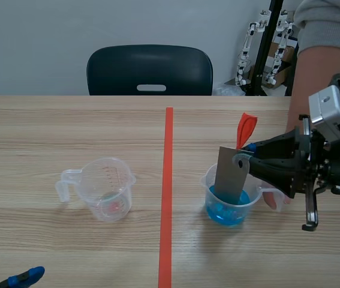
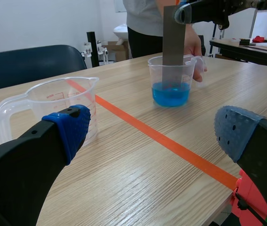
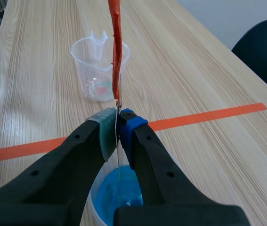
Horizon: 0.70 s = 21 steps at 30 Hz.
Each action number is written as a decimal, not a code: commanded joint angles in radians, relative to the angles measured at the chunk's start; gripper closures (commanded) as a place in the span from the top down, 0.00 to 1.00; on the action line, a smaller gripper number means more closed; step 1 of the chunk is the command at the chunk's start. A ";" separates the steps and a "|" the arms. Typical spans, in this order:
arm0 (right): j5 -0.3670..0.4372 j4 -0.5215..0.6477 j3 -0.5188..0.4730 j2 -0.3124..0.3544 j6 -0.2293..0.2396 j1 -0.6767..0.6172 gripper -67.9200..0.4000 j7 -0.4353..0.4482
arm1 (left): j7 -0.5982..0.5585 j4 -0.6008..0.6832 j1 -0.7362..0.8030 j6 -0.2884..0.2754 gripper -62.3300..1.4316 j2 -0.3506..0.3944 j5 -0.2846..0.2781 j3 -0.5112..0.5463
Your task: Do the redox reaction experiment. hold the plate still in the solution
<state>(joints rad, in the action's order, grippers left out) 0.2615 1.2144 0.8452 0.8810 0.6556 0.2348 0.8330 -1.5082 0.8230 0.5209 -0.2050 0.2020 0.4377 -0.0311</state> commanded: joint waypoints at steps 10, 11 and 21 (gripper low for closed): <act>0.018 0.008 -0.015 0.008 -0.009 0.014 0.02 -0.015 | -0.046 0.016 0.008 0.001 0.89 0.001 -0.007 0.002; 0.018 0.008 -0.015 0.008 -0.009 0.014 0.01 -0.025 | -0.046 0.016 0.008 0.001 0.89 0.001 -0.007 0.002; 0.018 0.008 -0.015 0.008 -0.009 0.014 0.01 -0.027 | -0.046 0.016 0.008 0.001 0.89 0.001 -0.007 0.002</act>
<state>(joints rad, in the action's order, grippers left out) 0.2615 1.2144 0.8452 0.8810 0.6437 0.2344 0.7845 -1.5082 0.8230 0.5209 -0.2050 0.2020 0.4377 -0.0311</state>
